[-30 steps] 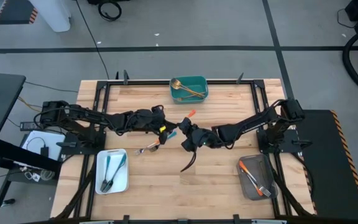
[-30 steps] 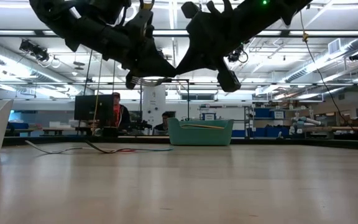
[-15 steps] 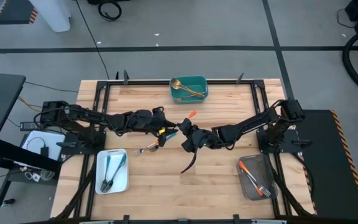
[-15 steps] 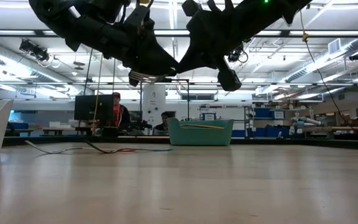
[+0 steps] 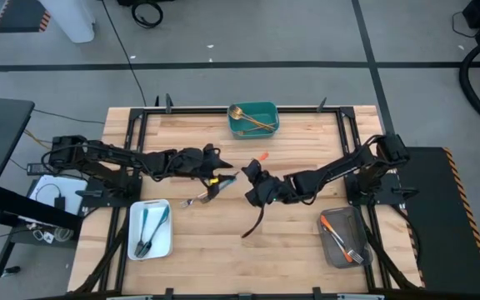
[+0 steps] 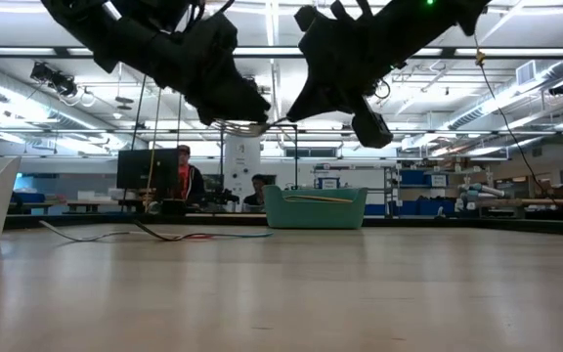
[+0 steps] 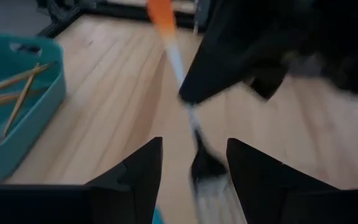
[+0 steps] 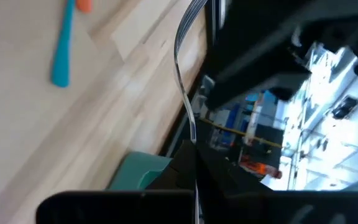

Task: Sort silverware by color (type)
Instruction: Put the left orange fork into the gray bin

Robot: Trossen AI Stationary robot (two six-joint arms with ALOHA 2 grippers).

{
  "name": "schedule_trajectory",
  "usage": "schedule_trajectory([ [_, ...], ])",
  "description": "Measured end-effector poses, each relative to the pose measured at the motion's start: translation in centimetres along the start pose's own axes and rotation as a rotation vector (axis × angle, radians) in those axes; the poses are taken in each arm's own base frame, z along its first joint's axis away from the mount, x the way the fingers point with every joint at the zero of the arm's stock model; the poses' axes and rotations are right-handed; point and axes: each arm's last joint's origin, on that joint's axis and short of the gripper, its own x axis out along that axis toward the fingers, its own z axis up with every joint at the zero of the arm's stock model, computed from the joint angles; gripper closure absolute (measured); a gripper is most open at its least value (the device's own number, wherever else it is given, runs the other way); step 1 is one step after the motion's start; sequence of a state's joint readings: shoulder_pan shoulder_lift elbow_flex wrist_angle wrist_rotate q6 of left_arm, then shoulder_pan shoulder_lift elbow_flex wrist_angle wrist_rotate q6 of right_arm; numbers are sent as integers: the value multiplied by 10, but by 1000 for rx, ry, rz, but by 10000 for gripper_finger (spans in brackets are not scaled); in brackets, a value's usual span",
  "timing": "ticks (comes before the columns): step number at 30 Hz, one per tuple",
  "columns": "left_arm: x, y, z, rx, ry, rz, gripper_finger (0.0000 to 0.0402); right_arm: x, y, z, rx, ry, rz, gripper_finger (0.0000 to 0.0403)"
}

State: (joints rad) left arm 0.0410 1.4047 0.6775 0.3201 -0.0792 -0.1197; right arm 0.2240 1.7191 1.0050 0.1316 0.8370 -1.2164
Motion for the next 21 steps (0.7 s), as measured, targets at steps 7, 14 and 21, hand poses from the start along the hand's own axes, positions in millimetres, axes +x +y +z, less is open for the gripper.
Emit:
schedule_trajectory([
  [7,-10,1,15,93,-108,25,219,-15,16,8,132,-6,86,397],
  [14,-24,2,42,236,-350,96,219,-30,30,16,403,-35,199,397],
  [21,-27,1,50,335,-437,120,219,-47,40,25,773,-37,286,397],
])
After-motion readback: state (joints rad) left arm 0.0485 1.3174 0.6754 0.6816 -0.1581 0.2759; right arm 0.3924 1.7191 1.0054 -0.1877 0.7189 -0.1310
